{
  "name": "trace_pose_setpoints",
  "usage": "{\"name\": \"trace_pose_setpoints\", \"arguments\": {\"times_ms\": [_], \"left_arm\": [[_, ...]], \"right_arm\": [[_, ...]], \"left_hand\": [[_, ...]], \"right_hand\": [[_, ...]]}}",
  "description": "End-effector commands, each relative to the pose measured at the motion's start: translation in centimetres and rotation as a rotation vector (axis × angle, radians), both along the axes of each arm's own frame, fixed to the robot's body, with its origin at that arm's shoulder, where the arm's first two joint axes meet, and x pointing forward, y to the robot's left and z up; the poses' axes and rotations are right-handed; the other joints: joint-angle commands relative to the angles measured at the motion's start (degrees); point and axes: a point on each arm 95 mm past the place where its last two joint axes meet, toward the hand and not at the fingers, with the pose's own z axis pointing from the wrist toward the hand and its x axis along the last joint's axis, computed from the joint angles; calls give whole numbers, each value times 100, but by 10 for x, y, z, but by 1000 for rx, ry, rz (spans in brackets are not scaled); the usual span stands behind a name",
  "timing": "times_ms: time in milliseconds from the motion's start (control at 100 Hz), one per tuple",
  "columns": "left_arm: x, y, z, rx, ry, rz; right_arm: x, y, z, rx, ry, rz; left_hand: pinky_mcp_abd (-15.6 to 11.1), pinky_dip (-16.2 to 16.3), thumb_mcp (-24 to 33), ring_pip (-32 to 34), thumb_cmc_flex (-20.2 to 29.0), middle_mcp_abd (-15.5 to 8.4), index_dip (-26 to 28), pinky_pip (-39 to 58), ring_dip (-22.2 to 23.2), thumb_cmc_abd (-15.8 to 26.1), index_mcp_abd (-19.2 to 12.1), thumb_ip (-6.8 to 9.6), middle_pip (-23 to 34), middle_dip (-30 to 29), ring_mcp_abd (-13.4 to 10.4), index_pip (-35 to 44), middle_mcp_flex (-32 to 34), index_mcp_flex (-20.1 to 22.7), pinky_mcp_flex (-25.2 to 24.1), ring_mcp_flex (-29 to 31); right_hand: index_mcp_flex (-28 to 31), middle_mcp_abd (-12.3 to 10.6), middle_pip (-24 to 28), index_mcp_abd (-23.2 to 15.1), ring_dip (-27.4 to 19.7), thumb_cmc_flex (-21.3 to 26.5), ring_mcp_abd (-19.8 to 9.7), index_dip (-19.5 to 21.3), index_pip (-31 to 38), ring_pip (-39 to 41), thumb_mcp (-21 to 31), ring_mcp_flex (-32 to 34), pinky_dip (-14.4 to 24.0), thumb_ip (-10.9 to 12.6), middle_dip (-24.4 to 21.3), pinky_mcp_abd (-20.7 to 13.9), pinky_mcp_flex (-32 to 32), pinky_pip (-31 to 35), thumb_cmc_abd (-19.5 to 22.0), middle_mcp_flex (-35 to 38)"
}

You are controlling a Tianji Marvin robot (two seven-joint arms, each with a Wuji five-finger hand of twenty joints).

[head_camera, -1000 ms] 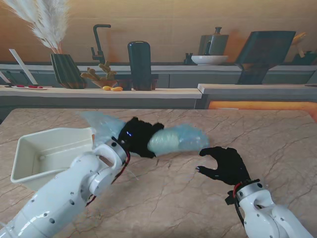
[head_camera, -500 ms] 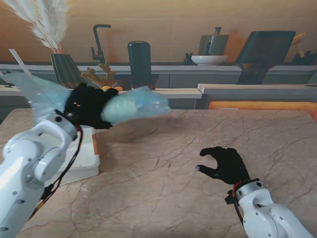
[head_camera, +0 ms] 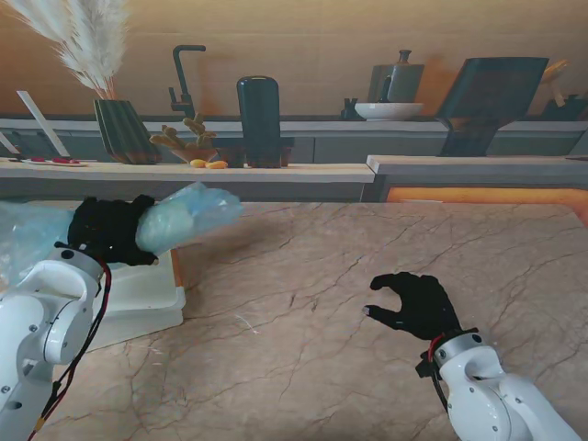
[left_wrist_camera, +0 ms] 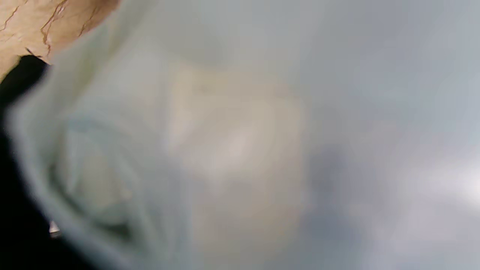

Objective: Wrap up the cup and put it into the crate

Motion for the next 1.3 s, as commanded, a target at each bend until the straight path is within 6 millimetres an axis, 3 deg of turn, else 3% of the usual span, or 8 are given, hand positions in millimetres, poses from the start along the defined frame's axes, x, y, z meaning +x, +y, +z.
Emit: {"name": "trace_pose_setpoints", "arguments": {"times_ms": [0, 70, 90, 180, 750, 1290], "left_arm": [[-2, 8, -13, -30, 51, 31], [-4, 14, -22, -52, 73, 62], [-4, 16, -24, -56, 77, 71], [-6, 21, -33, -78, 92, 102], [-4, 32, -78, -167, 141, 206], [4, 39, -103, -166, 234, 281]], "right_arm": [[1, 1, -1, 3, 10, -1], [2, 0, -1, 4, 15, -3], [2, 0, -1, 4, 15, -5], [3, -1, -2, 5, 18, -12], [6, 0, -3, 6, 46, -23], [7, -1, -4, 5, 53, -39]], "left_hand": [[-329, 363, 1198, 1590, 2537, -674, 358, 868, 653, 1505, -729, 367, 733, 519, -296, 3079, 485, 661, 36, 405], [-317, 372, 1151, 1574, 2558, -766, 366, 860, 658, 1528, -703, 361, 718, 523, -288, 3056, 484, 658, 40, 388], [-316, 374, 1137, 1564, 2571, -618, 369, 858, 657, 1542, -702, 359, 700, 521, -288, 3049, 460, 656, 40, 379], [-288, 376, 1068, 1536, 2622, -559, 381, 841, 656, 1568, -704, 351, 680, 540, -284, 3023, 439, 652, 45, 353], [-262, 383, 832, 1459, 2768, -596, 478, 725, 669, 1655, -699, 334, 590, 566, -263, 2925, 401, 624, -40, 269], [-359, 489, 667, 1615, 2851, -556, 481, 950, 796, 1697, -681, 304, 528, 558, -250, 2871, 390, 613, 34, 283]], "right_hand": [[58, 69, 71, -36, 58, -125, 68, 53, 49, 93, -102, 100, 146, 18, 37, 124, -10, -148, 228, 63], [64, 72, 71, -49, 58, -130, 63, 54, 50, 95, -110, 101, 147, 18, 35, 122, -14, -150, 243, 62], [67, 70, 72, -51, 58, -131, 68, 55, 52, 97, -112, 105, 147, 18, 36, 122, -15, -150, 243, 65], [68, 84, 73, -39, 59, -131, 71, 55, 50, 100, -116, 98, 150, 22, 34, 124, -12, -148, 282, 64], [63, 102, 62, -17, 56, -171, 97, 48, 22, 102, -213, 59, 167, 23, 20, 120, -34, -153, 428, 44], [66, 113, 54, -10, 53, -165, 105, 48, 8, 99, -244, 49, 176, 22, 14, 128, -48, -160, 458, 36]]}}
